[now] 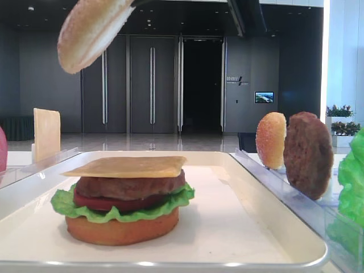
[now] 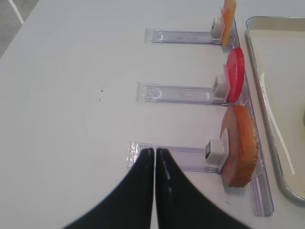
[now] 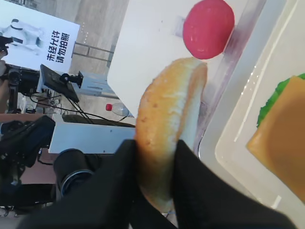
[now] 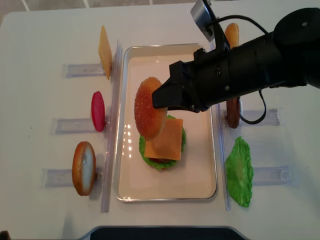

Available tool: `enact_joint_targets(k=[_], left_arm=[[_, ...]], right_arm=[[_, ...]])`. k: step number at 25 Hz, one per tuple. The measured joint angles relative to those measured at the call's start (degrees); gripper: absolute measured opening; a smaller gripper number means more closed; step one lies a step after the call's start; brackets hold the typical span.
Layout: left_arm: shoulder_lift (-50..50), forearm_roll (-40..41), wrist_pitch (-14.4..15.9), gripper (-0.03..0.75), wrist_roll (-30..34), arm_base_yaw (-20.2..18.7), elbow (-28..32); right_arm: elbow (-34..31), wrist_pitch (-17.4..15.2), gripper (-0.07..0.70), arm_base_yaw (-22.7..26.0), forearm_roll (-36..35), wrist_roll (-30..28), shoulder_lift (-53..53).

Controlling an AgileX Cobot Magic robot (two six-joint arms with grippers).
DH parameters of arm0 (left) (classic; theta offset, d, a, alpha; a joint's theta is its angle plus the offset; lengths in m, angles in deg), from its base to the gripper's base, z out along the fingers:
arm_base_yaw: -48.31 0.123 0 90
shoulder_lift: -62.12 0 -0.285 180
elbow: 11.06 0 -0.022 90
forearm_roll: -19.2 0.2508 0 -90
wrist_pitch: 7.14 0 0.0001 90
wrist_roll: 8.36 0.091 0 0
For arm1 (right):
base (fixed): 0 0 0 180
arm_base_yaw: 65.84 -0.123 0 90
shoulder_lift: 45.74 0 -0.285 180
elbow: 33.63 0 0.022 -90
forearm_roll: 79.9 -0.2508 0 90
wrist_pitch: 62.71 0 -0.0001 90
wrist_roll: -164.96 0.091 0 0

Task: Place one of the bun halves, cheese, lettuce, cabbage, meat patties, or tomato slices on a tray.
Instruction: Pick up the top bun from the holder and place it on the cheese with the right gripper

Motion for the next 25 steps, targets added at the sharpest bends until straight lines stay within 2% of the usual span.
enact_joint_targets(k=[9, 25], left_arm=[[0.00, 0.00, 0.00, 0.000, 0.00, 0.00, 0.00], [0.00, 0.00, 0.00, 0.000, 0.05, 0.00, 0.00]], right_arm=[[-0.11, -1.27, 0.197, 0.00, -2.47, -5.97, 6.11], [-0.11, -3.77, 0.197, 2.30, -2.24, -7.86, 11.78]])
